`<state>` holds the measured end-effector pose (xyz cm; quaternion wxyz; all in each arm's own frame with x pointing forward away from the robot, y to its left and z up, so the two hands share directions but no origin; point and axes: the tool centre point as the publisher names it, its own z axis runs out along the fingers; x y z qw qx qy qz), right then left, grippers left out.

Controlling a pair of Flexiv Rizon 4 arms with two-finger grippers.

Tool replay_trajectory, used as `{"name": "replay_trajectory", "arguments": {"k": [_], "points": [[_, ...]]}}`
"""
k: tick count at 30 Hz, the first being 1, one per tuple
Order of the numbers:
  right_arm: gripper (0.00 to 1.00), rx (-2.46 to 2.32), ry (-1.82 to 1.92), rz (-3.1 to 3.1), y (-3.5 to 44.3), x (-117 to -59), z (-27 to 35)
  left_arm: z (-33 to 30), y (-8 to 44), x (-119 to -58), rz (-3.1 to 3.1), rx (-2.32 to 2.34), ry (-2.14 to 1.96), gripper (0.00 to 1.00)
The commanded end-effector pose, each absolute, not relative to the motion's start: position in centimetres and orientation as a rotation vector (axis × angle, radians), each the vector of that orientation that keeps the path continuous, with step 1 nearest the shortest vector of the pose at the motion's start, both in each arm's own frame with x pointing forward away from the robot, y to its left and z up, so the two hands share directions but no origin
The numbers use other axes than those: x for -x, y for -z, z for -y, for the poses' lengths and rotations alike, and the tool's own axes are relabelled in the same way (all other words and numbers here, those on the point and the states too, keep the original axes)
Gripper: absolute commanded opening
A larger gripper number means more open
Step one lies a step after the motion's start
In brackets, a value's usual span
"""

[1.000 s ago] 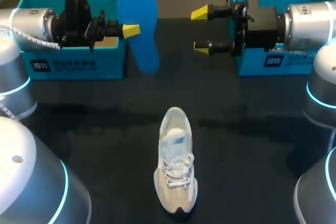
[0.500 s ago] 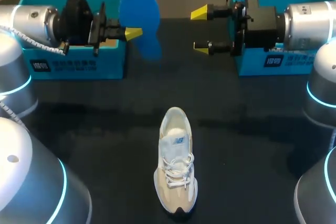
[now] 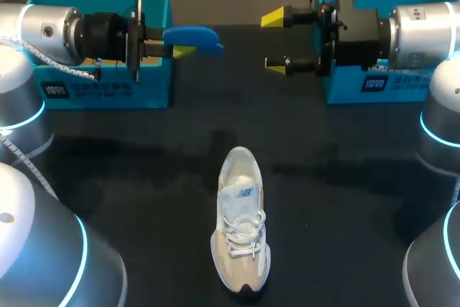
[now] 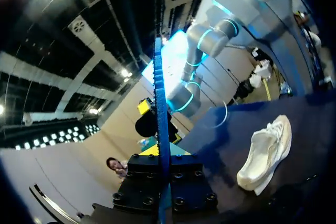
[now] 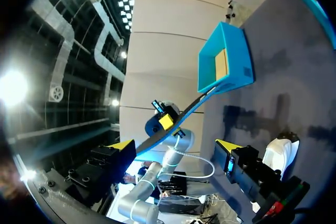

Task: Take the shoe out of the shoebox, open the shoe tongue, remove and reinsert the insole, then place the shoe into the shoebox

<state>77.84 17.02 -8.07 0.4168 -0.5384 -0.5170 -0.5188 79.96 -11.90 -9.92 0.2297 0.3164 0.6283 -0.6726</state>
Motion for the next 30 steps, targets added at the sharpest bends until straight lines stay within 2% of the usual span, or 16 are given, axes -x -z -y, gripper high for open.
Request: {"name": "replay_trajectory", "arguments": {"k": [1,30], "points": [[1.00,1.353,1.303,1.298,8.14,-77.93,-17.28,12.67,10.16,-80.11,-1.610,-1.063,1.624,0.00],[1.00,1.353,1.303,1.298,8.14,-77.93,-17.28,13.18,10.23,-79.61,-1.323,-1.273,1.361,0.00]]}}
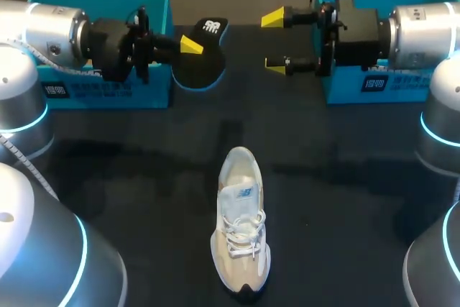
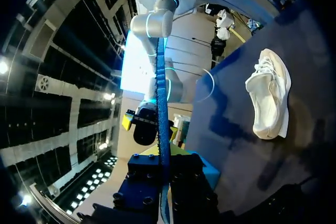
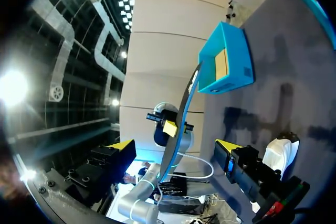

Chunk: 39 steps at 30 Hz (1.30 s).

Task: Take the shoe out of the shoebox, open the shoe tongue, remove and reinsert the insole, then place the shoe into the shoebox

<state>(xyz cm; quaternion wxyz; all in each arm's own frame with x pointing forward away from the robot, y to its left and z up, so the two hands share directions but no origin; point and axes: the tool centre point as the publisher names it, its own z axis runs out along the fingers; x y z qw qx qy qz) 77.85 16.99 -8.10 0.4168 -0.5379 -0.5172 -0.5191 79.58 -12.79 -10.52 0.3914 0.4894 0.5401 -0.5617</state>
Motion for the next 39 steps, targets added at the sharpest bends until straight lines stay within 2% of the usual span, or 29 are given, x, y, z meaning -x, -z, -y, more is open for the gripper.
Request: {"name": "replay_trajectory", "arguments": {"k": [1,19,39], "points": [[1.00,1.353,1.303,1.298,8.1,-77.9,-17.3,13.3,10.2,-79.7,-1.314,-1.289,1.343,0.00],[1.00,1.353,1.303,1.298,8.1,-77.9,-17.3,15.6,11.2,-80.7,-1.159,-1.365,1.176,0.00],[1.00,1.509,1.217,1.519,8.8,-75.8,-19.8,15.4,11.9,-81.3,-1.179,-1.359,1.153,0.00]]}}
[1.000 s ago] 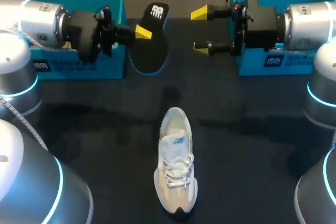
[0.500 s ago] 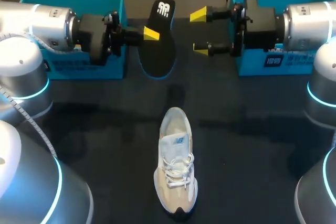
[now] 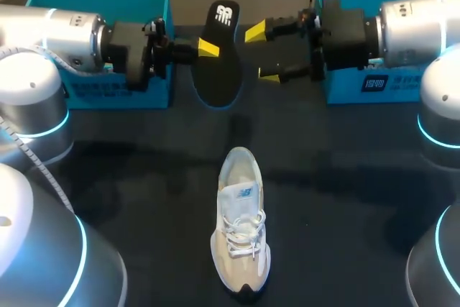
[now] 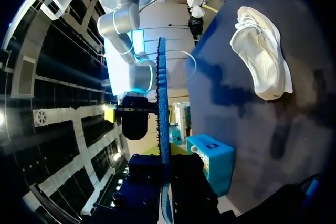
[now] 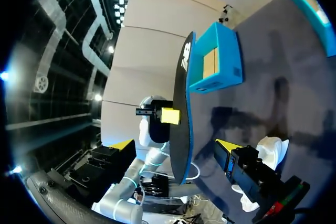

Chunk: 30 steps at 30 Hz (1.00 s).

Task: Take the shoe out of the shoebox, open the shoe tongue, remove and reinsert the insole, then place the shoe into the shoebox

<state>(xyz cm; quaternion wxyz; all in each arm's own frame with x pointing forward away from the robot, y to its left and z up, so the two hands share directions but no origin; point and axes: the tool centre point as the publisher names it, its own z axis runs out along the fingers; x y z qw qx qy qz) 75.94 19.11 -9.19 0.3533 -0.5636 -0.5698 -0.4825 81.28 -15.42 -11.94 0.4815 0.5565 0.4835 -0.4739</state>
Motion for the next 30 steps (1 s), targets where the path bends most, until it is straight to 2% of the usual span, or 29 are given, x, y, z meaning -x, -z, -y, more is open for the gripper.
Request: {"name": "replay_trajectory", "arguments": {"k": [1,30], "points": [[1.00,1.512,1.220,1.522,8.8,-75.7,-19.9,15.4,11.9,-81.3,-1.178,-1.359,1.152,0.00],[1.00,1.592,1.136,1.777,9.4,-74.2,-22.6,15.2,11.7,-81.2,-1.175,-1.361,1.159,0.00]]}}
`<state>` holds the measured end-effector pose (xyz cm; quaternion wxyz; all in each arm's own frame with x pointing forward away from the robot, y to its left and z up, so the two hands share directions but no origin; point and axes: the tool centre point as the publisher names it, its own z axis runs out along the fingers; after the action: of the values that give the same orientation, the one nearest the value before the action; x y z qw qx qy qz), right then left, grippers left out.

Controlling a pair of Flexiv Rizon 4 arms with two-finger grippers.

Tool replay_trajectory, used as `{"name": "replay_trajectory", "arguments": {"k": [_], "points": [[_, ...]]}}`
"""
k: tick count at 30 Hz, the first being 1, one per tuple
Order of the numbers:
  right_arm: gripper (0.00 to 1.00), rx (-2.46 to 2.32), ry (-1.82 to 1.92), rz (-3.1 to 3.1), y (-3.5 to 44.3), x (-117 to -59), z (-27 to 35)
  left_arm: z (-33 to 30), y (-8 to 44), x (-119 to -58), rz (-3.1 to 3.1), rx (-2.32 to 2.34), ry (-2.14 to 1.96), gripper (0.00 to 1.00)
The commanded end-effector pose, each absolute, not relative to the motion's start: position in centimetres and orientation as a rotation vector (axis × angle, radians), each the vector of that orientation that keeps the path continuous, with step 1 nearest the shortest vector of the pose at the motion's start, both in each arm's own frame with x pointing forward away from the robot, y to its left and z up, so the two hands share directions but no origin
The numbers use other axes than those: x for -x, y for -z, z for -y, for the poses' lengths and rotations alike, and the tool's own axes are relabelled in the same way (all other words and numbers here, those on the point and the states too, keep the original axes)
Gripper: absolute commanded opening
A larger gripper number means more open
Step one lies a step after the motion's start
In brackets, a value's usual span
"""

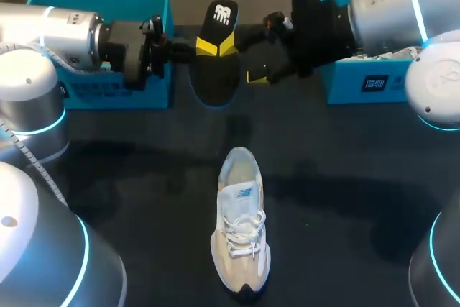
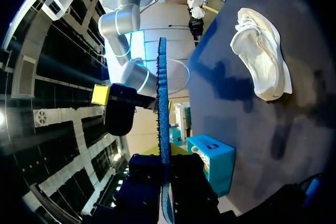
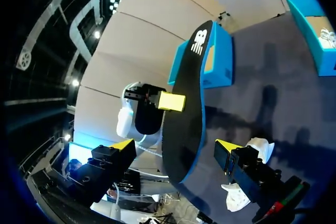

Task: Take the shoe out of the shoebox, open the shoe tongue, remove and reinsert the insole, then place the shoe into the shoebox

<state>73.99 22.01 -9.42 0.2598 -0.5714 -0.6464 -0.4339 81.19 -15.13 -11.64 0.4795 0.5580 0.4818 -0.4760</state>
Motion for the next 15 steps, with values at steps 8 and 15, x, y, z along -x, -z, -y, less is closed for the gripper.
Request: {"name": "replay_trajectory", "arguments": {"k": [8,15], "points": [[1.00,1.609,1.123,1.773,10.0,-74.2,-22.6,15.2,11.7,-81.2,-1.175,-1.361,1.159,0.00],[1.00,1.634,1.123,1.755,10.8,-74.0,-21.9,15.2,11.7,-81.2,-1.175,-1.361,1.159,0.00]]}}
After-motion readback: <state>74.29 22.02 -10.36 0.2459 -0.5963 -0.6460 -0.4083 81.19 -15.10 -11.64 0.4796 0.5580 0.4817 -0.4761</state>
